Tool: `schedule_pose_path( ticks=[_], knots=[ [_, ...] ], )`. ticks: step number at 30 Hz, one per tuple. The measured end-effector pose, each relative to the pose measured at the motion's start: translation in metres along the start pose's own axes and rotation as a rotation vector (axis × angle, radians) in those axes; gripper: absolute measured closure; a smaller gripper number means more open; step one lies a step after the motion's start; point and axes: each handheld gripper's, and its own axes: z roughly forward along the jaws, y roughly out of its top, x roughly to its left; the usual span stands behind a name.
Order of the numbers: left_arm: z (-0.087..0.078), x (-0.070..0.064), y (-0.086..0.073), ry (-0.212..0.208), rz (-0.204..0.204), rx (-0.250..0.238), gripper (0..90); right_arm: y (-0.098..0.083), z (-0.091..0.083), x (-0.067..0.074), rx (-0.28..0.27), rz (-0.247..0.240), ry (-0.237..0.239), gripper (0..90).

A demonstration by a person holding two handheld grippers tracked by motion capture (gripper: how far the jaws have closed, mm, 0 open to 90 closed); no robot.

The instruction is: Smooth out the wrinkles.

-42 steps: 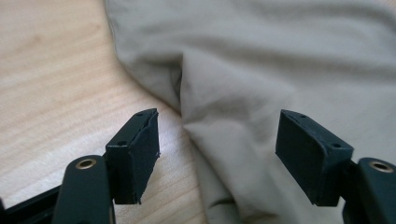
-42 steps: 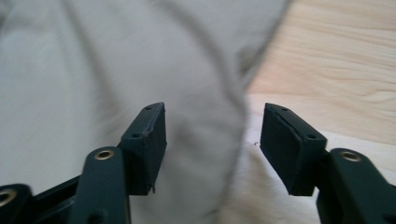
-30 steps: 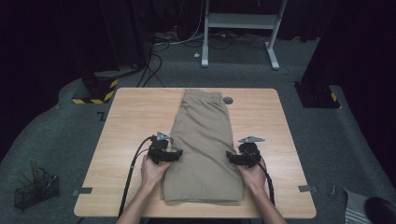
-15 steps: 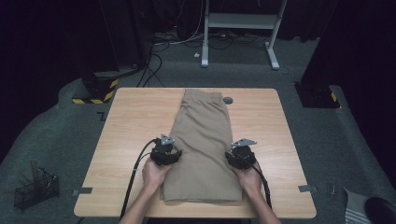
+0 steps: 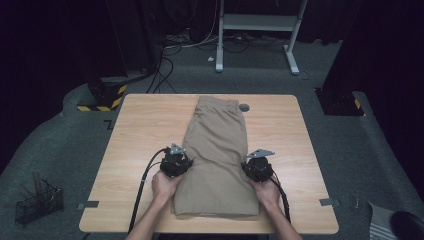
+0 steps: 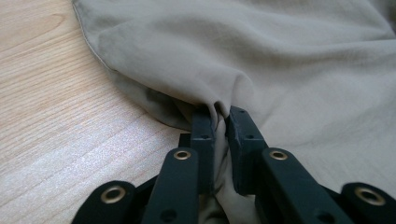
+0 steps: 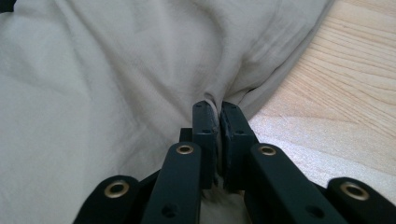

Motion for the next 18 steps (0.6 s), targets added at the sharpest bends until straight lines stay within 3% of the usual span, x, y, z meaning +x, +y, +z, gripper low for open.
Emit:
schedule_pose_path(
  ticks=[7,11,18],
  knots=[
    [-0.0003,0.0053,-0.0013,-0.041,-0.033,-0.009,83.9,-0.0002,-0.0012,0.0006,0.008,-0.011,0.016,86.2],
    [-0.0005,0.0071,-0.0014,-0.051,-0.036,-0.009,84.5,0.0032,-0.0011,0.0003,0.031,-0.043,0.02,86.1],
    [-0.005,0.0105,0.0021,-0.09,-0.043,-0.003,85.6,0.0021,-0.0042,-0.0044,0.016,-0.017,0.054,86.2]
  ],
)
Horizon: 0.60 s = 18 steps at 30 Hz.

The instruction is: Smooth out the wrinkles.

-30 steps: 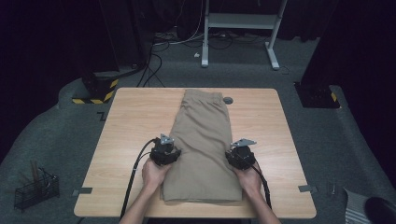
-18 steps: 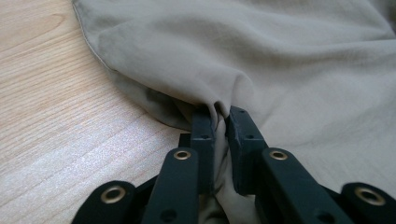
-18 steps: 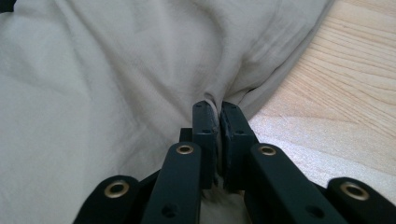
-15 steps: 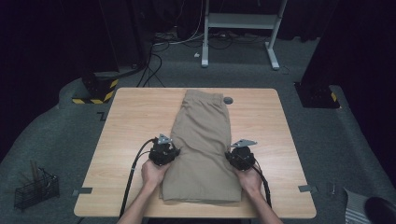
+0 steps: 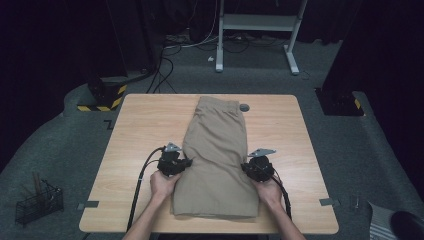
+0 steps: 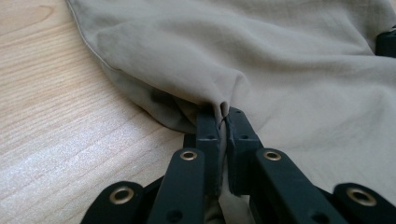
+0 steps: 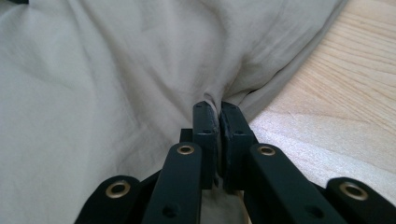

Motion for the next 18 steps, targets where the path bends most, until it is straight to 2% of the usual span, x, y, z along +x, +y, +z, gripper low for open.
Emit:
schedule_pose_path(
  ticks=[2,4,9,18],
  knots=[
    [-0.004,-0.001,0.003,-0.01,0.008,-0.007,85.8,0.0,-0.004,0.0,-0.022,-0.01,0.003,86.3],
    [-0.008,0.0,0.004,-0.025,-0.002,-0.019,85.9,0.001,-0.008,0.0,-0.04,-0.01,0.003,86.3],
    [-0.015,0.001,0.004,-0.033,0.006,-0.023,86.0,0.002,-0.016,0.001,-0.083,-0.016,0.016,86.4],
    [-0.035,0.0,0.008,-0.067,-0.004,-0.095,86.0,0.005,-0.039,0.007,-0.19,-0.052,0.017,86.4]
  ],
)
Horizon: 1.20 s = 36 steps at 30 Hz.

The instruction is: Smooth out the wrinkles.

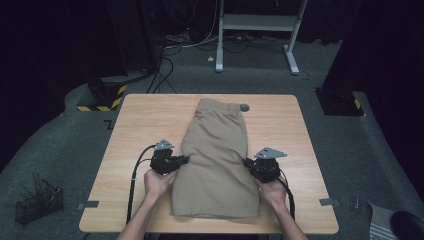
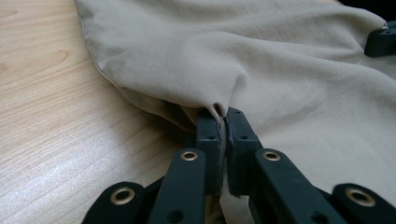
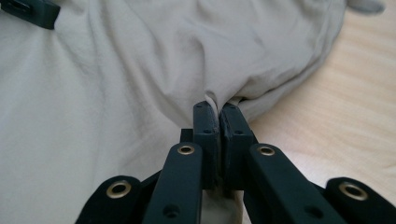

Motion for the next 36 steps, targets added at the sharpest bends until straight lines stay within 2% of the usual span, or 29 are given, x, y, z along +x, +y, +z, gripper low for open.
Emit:
schedule_pose_path(
  ticks=[2,5,15,22,27,36],
  knots=[
    [-0.003,-0.001,0.001,-0.006,-0.006,-0.007,86.0,0.002,-0.006,0.001,-0.032,-0.013,0.002,86.4],
    [-0.01,-0.006,0.004,0.0,0.019,-0.016,86.0,0.004,-0.011,0.001,-0.069,-0.014,0.012,86.4],
    [-0.026,-0.023,0.016,-0.015,0.071,-0.073,86.0,0.01,-0.033,0.005,-0.099,-0.069,-0.022,86.4],
    [-0.041,-0.032,0.022,-0.027,0.096,-0.124,86.0,0.018,-0.049,0.013,-0.14,-0.149,-0.058,86.2],
    [-0.05,-0.037,0.024,-0.035,0.11,-0.148,86.0,0.022,-0.059,0.019,-0.156,-0.186,-0.073,86.0],
    [-0.065,-0.047,0.027,-0.043,0.146,-0.193,86.0,0.027,-0.077,0.026,-0.188,-0.21,-0.086,86.3]
  ],
)
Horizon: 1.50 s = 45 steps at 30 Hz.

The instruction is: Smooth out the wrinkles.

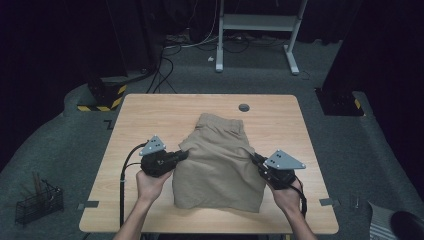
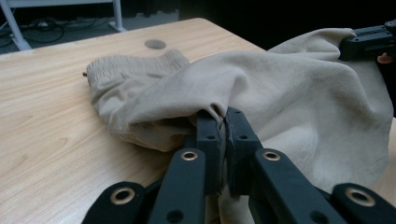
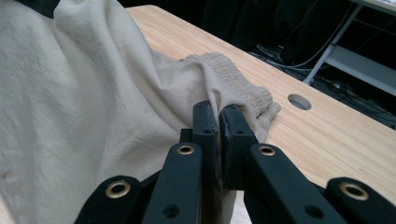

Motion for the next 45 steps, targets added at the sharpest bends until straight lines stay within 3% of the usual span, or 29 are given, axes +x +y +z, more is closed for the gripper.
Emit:
schedule_pose_path(
  ticks=[7,15,21,24,28,33,38,45],
  knots=[
    [-0.012,-0.01,0.003,-0.017,0.019,-0.02,86.1,0.004,-0.013,0.002,0.002,-0.002,0.026,86.5],
    [-0.024,-0.028,0.011,-0.045,0.054,-0.057,86.1,0.008,-0.038,0.009,-0.011,-0.026,0.018,86.5],
    [-0.046,-0.046,0.016,-0.07,0.086,-0.081,86.2,0.014,-0.063,0.016,-0.046,-0.031,0.042,86.5],
    [-0.045,-0.041,0.023,-0.067,0.074,-0.092,86.2,0.019,-0.069,0.016,-0.07,-0.026,0.059,86.5],
    [-0.023,-0.022,0.029,-0.067,0.024,-0.074,86.2,0.018,-0.048,0.0,-0.048,0.027,0.054,86.5],
    [0.001,-0.008,0.026,-0.023,0.013,-0.032,86.2,0.008,-0.017,-0.015,0.012,0.068,0.049,86.6],
    [0.014,0.004,0.023,-0.024,-0.015,-0.006,86.2,0.001,-0.006,-0.019,0.032,0.079,0.045,86.5],
    [0.021,0.01,0.02,-0.023,-0.039,0.002,86.2,-0.001,0.004,-0.024,0.04,0.089,0.034,86.5]
  ],
)
